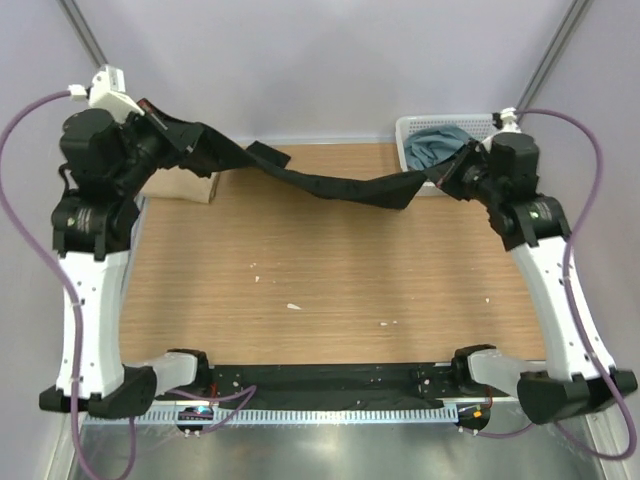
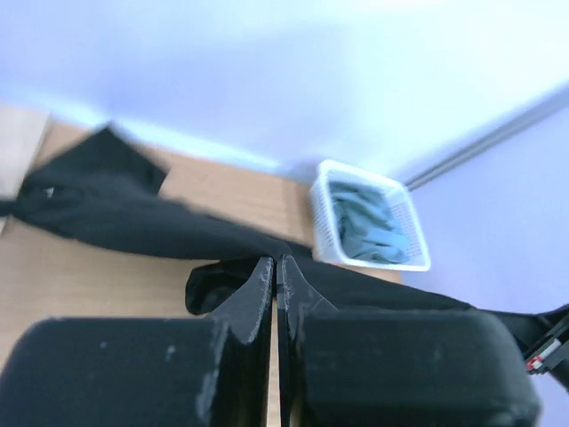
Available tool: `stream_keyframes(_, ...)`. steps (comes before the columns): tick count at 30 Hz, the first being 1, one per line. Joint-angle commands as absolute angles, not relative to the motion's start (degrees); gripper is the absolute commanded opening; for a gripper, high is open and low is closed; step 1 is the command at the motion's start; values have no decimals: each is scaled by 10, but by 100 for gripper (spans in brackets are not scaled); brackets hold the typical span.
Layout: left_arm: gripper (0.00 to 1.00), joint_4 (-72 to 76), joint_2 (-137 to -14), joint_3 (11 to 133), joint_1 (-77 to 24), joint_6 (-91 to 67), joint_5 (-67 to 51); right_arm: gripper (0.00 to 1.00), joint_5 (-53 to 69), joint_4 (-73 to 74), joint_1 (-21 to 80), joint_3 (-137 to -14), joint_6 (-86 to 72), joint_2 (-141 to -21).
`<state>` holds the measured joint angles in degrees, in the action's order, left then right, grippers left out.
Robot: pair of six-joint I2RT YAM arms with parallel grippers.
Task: Fold and stack the t-shirts
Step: Flatten the tshirt out
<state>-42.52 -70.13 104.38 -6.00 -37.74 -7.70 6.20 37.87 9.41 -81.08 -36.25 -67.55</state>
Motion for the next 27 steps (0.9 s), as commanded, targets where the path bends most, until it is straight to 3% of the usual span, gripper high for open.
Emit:
stream_keyframes(1, 0, -388, -627, 1116, -99, -292, -81, 1, 139, 453, 97, -865, -334, -606)
stream_keyframes(8, 0, -375, -539, 1222, -128, -240, -90, 1, 226, 516, 98, -941, -330, -508)
stream_keyframes(14, 0, -375, -579, 1299, -137, -219, -92, 1, 233, 533, 97, -998, -364, -517)
stream_keyframes(22, 0, -333, -739, 1201, -140, -189, -133, 1, 90, 516, 97, -989, -389, -633)
stream_keyframes(27, 0, -257, -918, 1093, -106, -167, -219, 1, 12, 390, 95, -830, -387, -716)
